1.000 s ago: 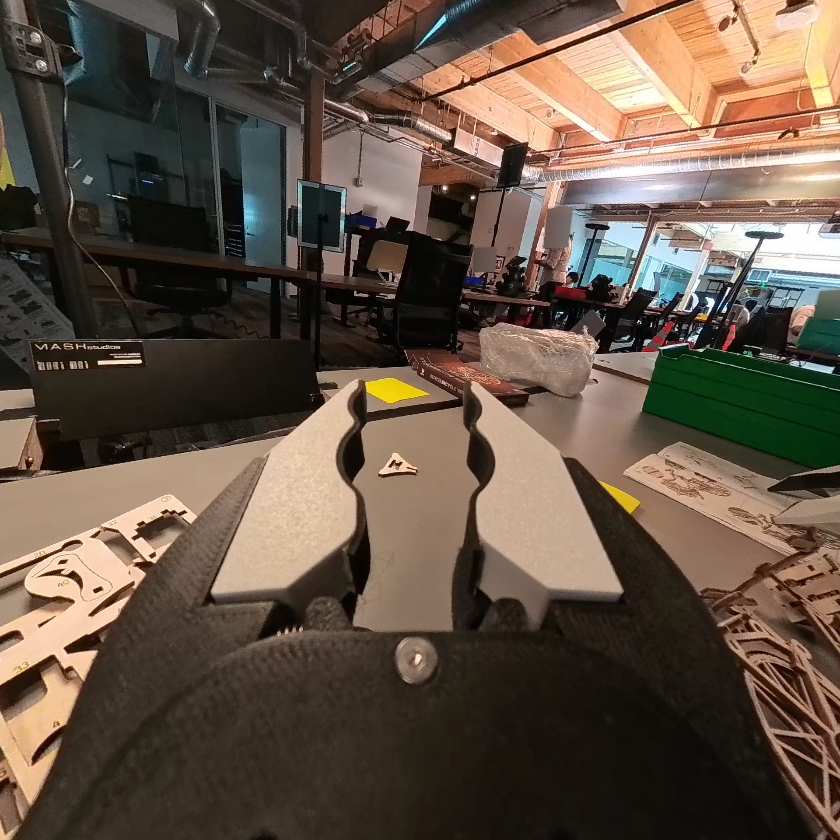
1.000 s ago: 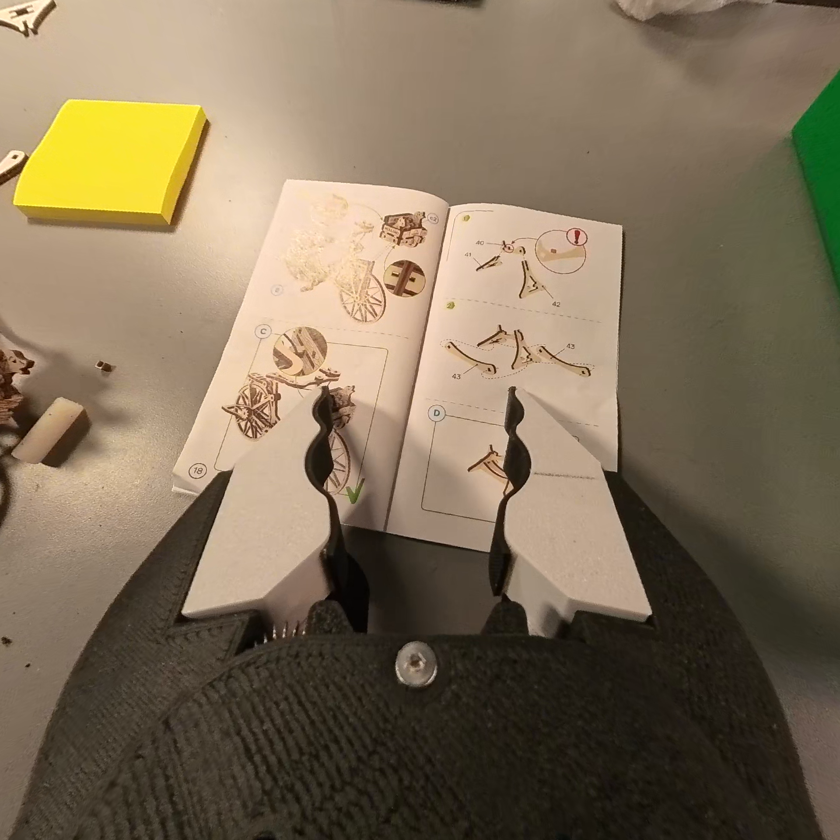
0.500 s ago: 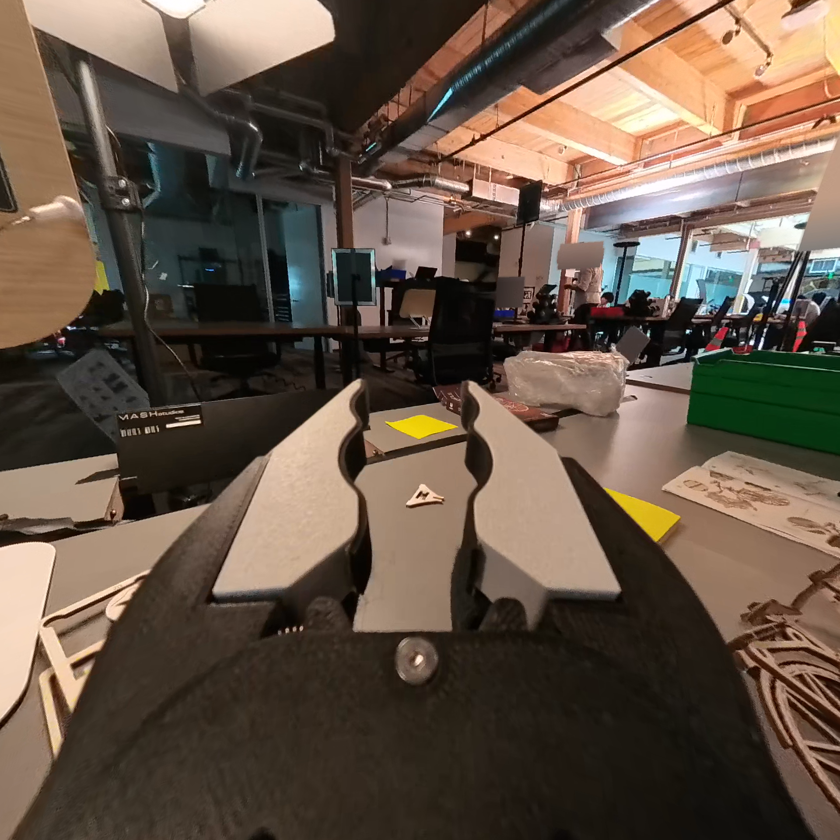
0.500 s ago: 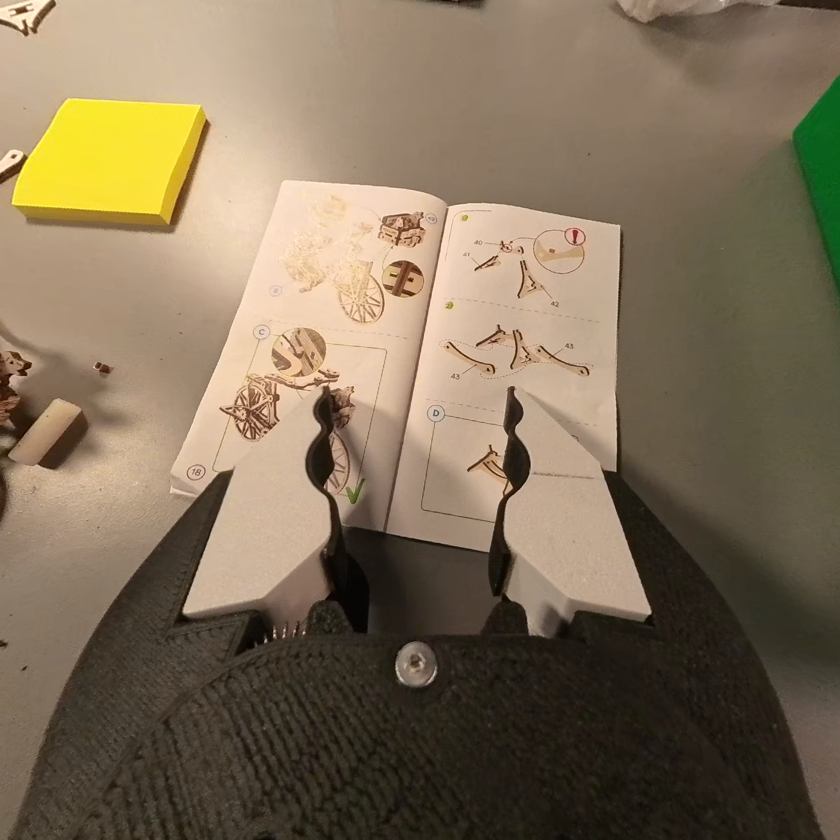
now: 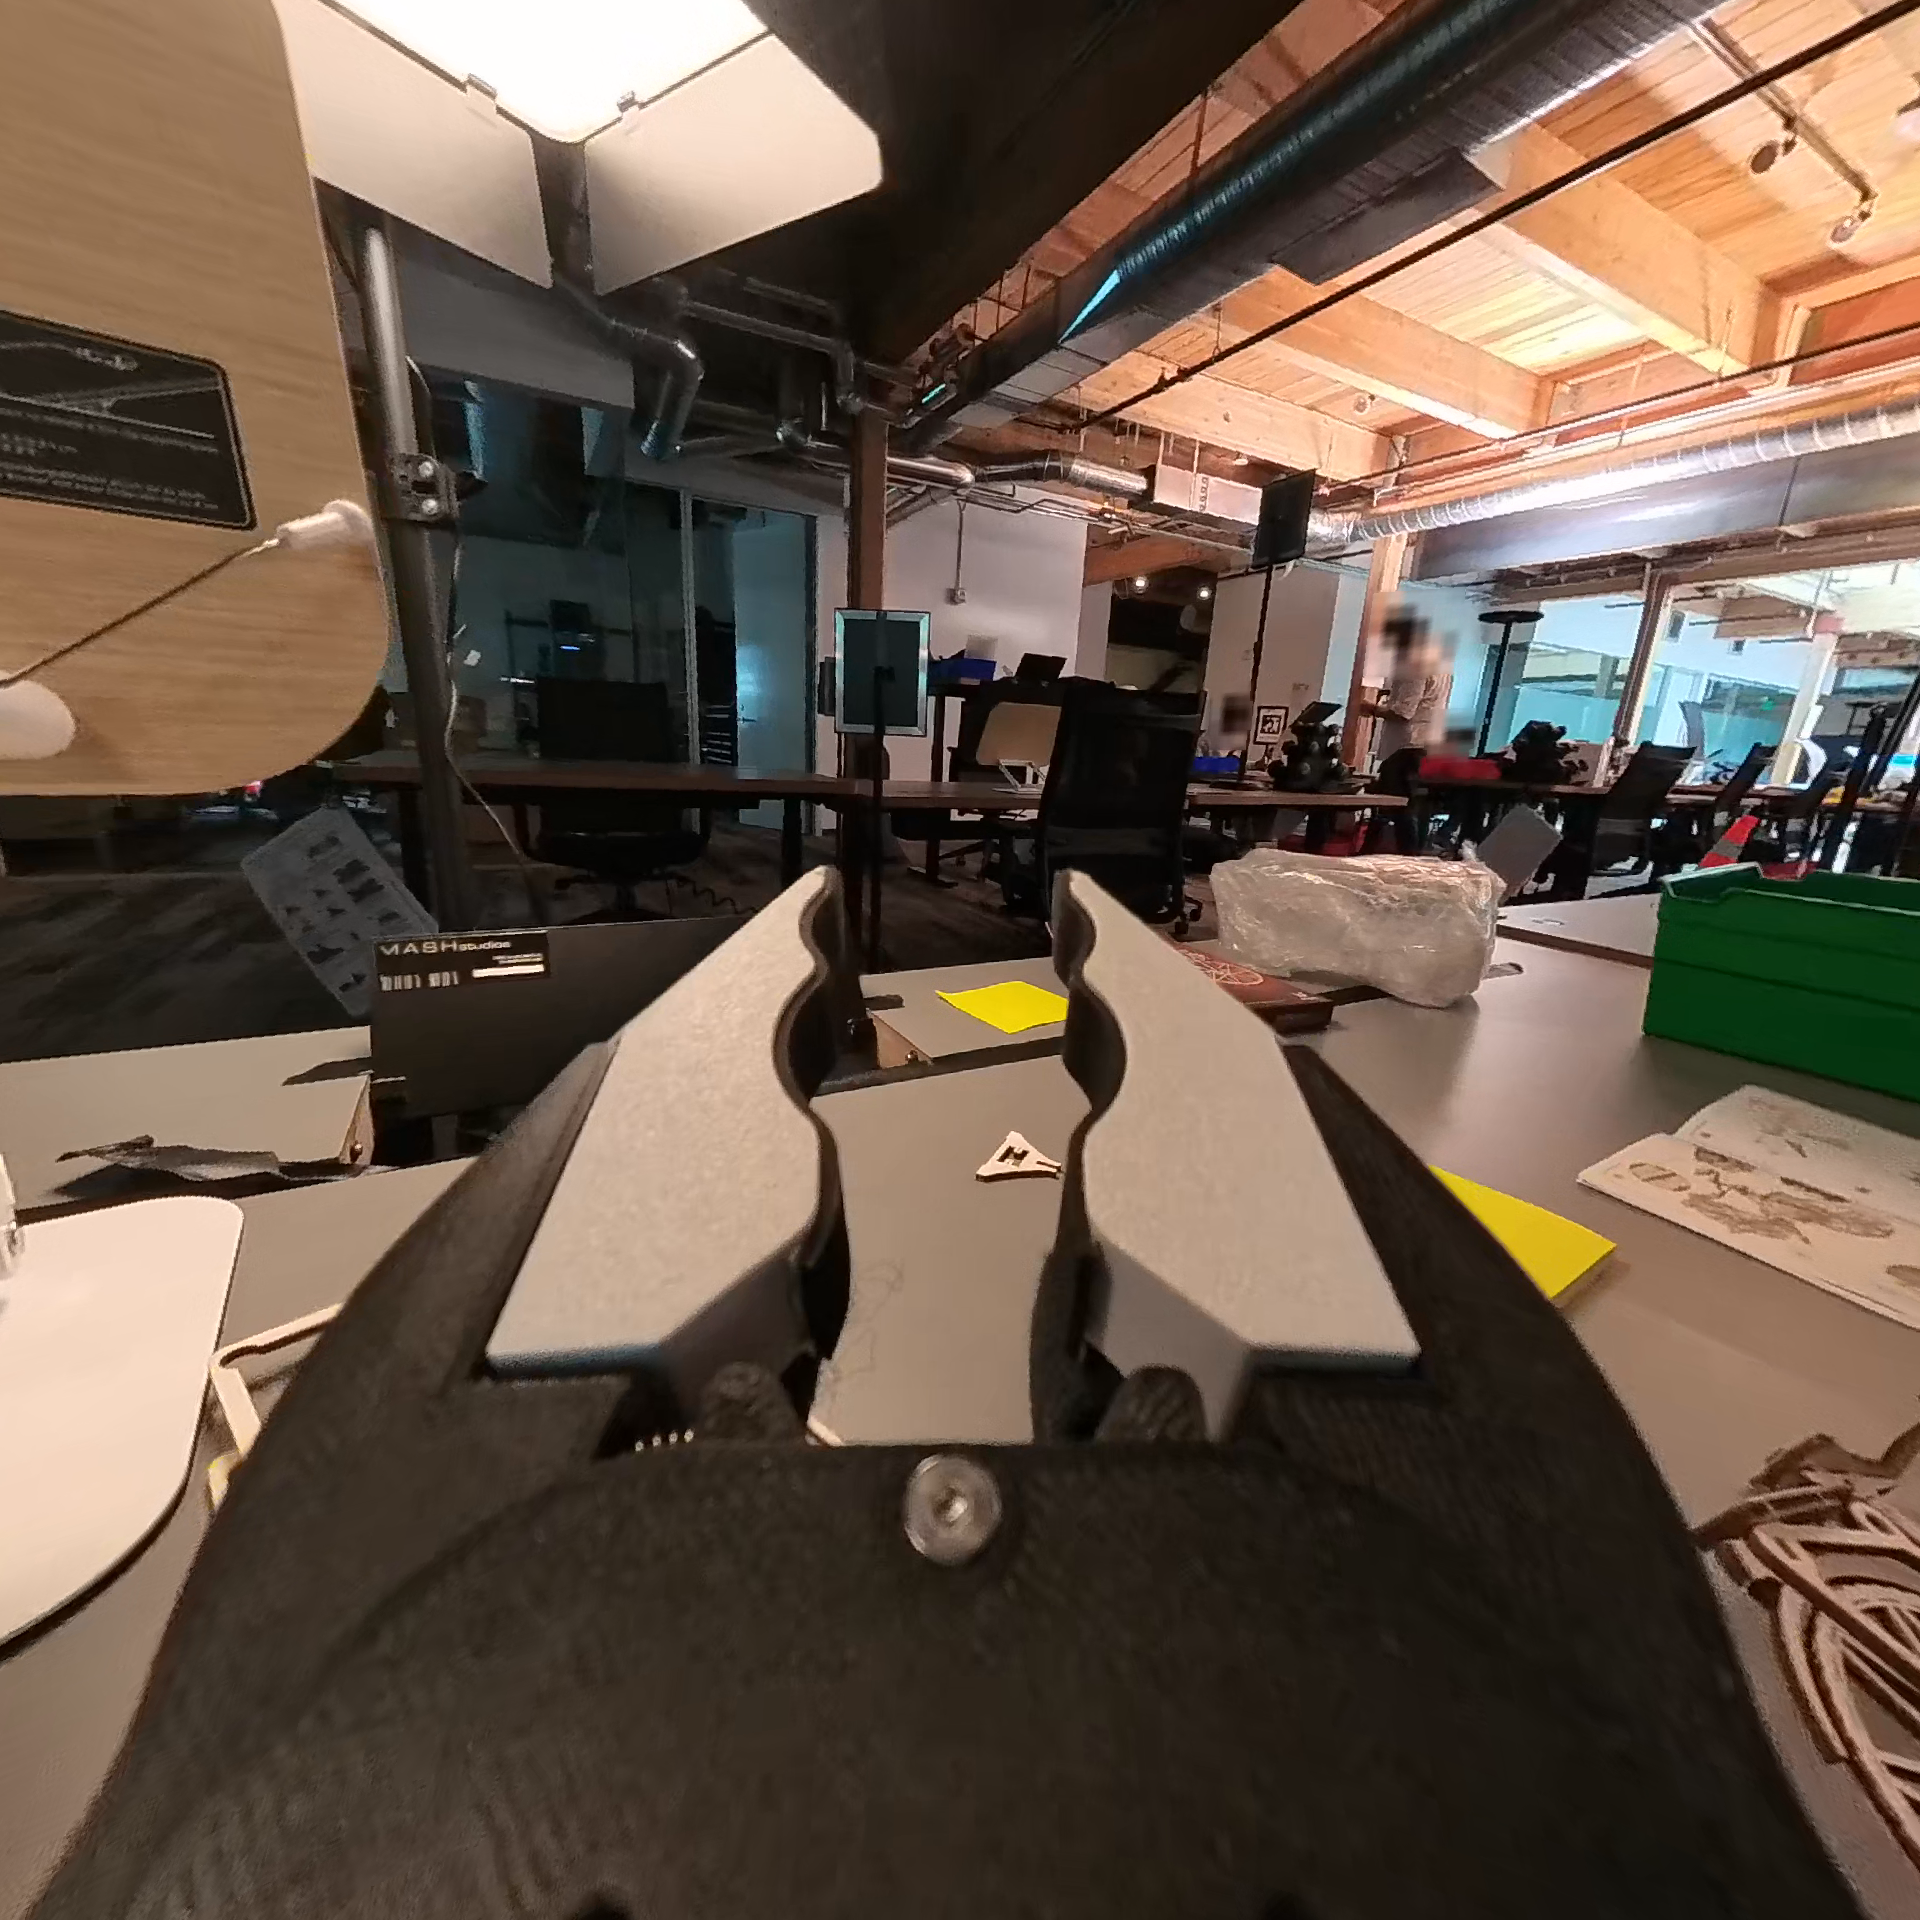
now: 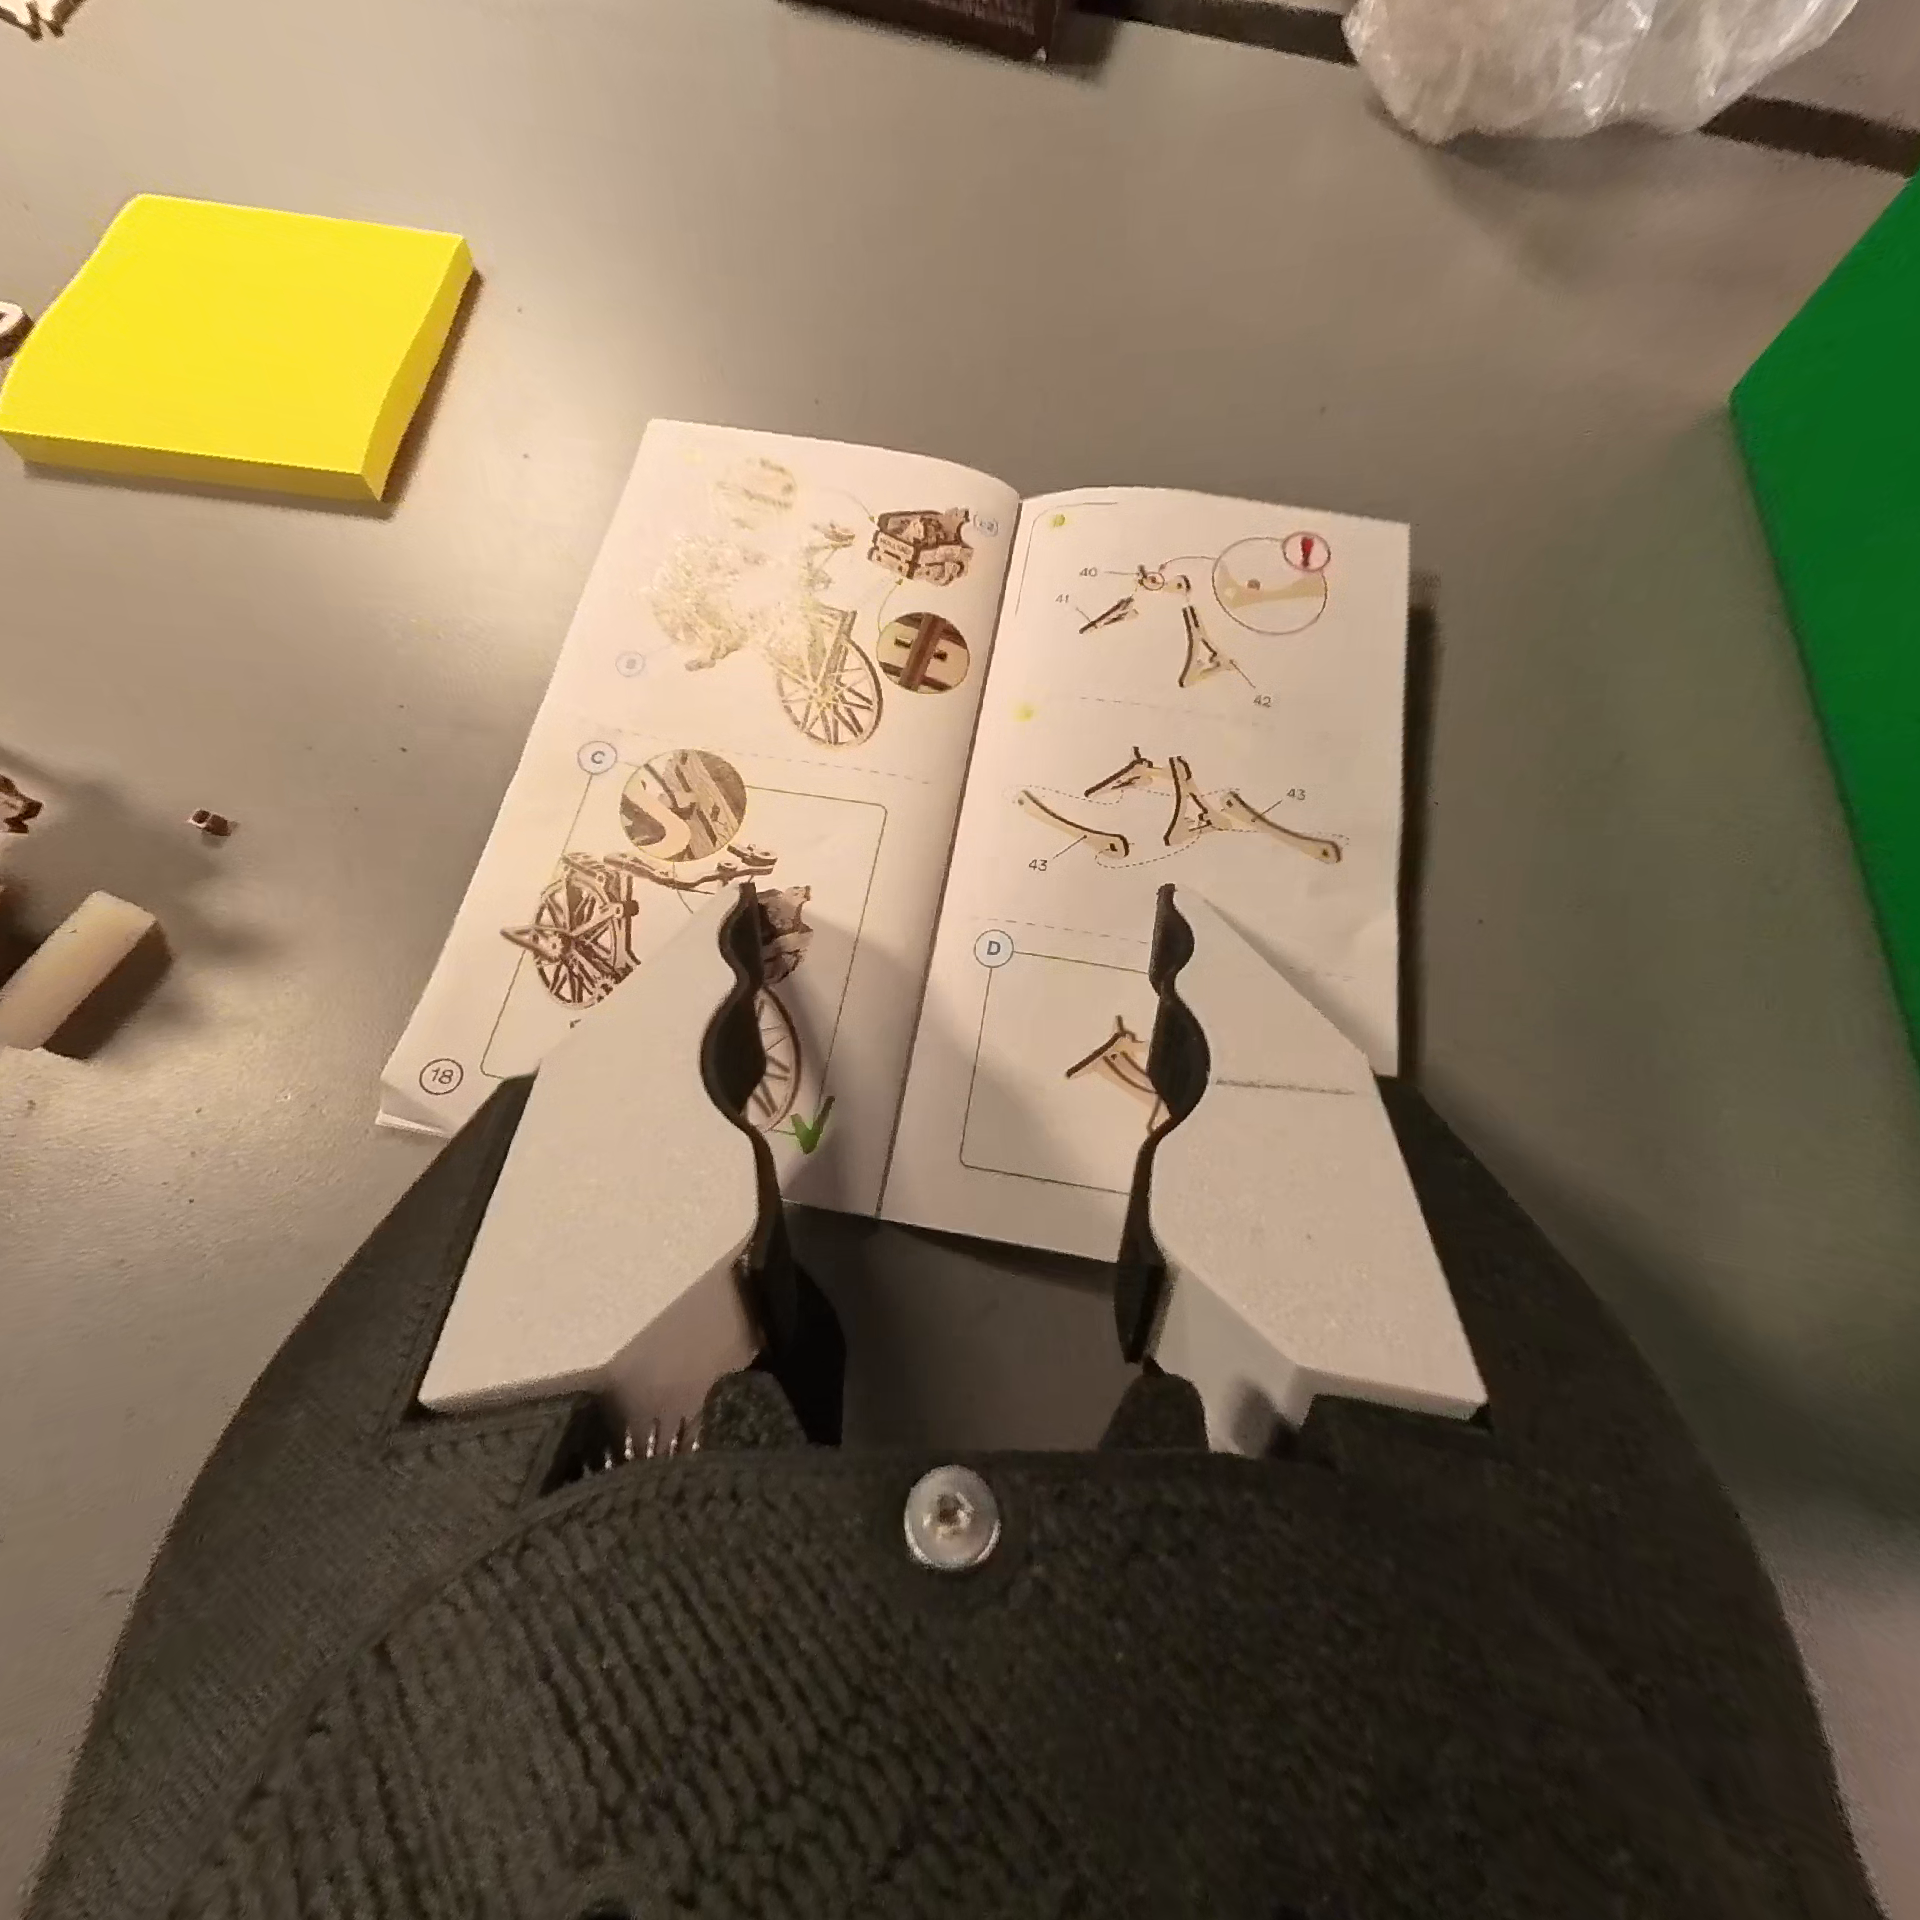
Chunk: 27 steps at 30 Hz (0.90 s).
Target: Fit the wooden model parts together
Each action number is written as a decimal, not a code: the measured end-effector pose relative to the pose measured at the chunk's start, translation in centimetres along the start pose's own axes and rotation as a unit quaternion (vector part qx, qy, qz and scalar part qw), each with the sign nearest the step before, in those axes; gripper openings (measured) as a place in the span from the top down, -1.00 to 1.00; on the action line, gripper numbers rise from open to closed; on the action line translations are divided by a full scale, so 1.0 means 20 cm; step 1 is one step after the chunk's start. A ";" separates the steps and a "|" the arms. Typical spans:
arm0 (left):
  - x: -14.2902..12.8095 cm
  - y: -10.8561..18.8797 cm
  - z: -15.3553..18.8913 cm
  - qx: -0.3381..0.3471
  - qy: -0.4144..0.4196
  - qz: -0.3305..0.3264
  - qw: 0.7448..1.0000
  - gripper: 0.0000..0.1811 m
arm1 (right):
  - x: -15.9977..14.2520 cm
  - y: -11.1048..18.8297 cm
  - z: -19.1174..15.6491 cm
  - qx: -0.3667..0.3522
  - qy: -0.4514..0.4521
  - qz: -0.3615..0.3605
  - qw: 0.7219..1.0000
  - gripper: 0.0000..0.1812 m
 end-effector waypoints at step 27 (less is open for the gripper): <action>-0.02 -0.01 -0.01 -0.002 0.011 -0.008 1.000 0.58 | -0.01 -0.01 0.00 0.015 -0.017 -0.013 1.000 0.20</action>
Point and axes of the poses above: each gripper's, where its closed fingertips meet, y back along the fingers, x out of its top, z = x × y across the jaws, the point moved 2 cm from there along y, back along the fingers, and after that the axes turned 12 degrees about -y, right-handed, at the moved point
